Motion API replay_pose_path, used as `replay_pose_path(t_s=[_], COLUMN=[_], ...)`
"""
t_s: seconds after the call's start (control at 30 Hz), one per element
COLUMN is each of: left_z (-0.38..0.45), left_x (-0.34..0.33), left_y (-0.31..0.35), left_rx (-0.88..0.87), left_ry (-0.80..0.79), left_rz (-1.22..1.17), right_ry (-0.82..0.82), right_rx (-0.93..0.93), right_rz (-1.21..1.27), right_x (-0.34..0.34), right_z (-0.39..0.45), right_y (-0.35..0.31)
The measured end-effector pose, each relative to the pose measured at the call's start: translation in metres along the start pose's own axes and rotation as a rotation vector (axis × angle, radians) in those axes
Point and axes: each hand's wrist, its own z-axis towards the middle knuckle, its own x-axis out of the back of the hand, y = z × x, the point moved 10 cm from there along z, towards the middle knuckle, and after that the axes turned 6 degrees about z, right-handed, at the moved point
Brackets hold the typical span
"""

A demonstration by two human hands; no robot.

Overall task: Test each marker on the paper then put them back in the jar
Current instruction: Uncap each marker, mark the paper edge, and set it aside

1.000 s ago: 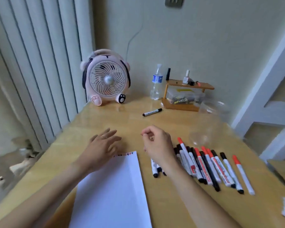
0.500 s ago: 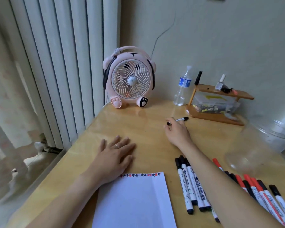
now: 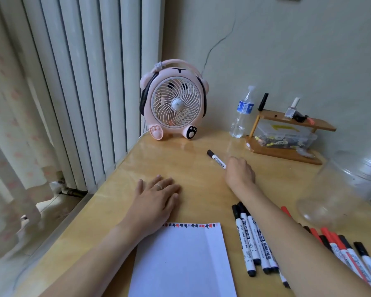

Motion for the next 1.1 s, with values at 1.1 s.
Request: replay_pose_path(t_s=[1.1], left_z=[-0.040], left_x=[0.049], left_y=[0.066], left_rx=[-0.498], left_ry=[0.209], left_rz=[-0.218], right_ry=[-0.058], right_rx=[0.536], right_rz=[0.127], right_x=[0.046], right_z=[-0.198], right_y=[-0.054])
